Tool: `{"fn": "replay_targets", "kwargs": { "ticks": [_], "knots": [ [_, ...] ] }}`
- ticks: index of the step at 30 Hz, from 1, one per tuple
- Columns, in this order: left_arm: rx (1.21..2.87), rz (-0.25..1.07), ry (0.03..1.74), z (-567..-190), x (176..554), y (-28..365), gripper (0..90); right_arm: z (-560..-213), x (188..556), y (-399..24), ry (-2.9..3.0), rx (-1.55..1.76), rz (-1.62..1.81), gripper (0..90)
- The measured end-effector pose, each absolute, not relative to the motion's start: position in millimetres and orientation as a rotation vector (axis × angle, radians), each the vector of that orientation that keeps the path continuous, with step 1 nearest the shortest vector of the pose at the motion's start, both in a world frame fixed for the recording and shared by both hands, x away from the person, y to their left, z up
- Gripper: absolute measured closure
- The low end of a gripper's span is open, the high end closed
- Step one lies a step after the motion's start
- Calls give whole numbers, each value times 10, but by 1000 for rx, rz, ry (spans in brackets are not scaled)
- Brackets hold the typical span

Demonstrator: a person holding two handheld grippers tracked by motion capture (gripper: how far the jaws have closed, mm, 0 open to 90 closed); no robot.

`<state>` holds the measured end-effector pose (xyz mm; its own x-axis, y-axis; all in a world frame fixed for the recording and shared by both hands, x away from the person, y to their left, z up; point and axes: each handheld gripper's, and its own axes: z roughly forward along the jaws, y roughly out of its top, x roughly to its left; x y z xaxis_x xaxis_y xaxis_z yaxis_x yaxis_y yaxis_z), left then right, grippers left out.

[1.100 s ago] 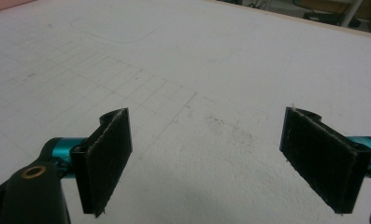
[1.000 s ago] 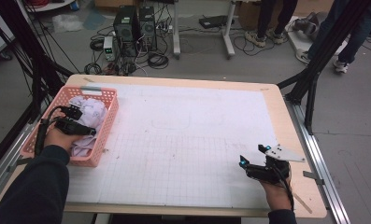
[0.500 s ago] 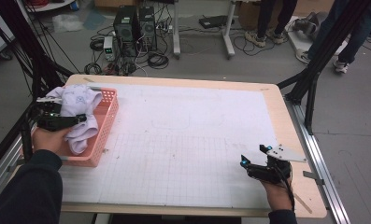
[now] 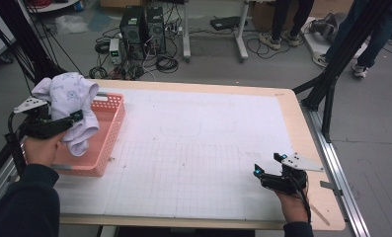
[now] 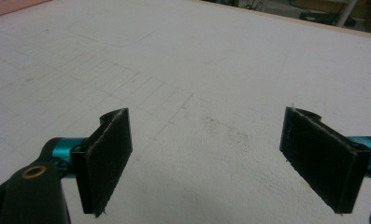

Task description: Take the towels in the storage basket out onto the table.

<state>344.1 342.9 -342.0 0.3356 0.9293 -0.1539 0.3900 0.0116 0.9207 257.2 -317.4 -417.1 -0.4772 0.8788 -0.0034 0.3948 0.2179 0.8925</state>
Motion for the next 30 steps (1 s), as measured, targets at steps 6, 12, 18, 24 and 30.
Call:
{"fn": "replay_targets", "kwargs": {
  "ticks": [6, 12, 18, 24, 30],
  "knots": [
    [1560, 659, 1118, -3283, 3360, 3265, 547, -4171, 2571, -3162, 1977, 1174, 1215, 157],
    [1552, 670, 1001, -3187, 3288, 3065, 546, -4165, 2565, -3163, 1974, 1168, 1218, 157],
    [1542, 655, 874, -3136, 3229, 2778, 544, -4163, 2563, -3165, 1976, 1166, 1222, 157],
    [1570, 617, 794, -3149, 3242, 2491, 541, -4164, 2564, -3163, 1977, 1164, 1221, 157],
    [1630, 537, 697, -3222, 3256, 2034, 539, -4170, 2569, -3161, 1983, 1164, 1219, 157]
  ]
}}
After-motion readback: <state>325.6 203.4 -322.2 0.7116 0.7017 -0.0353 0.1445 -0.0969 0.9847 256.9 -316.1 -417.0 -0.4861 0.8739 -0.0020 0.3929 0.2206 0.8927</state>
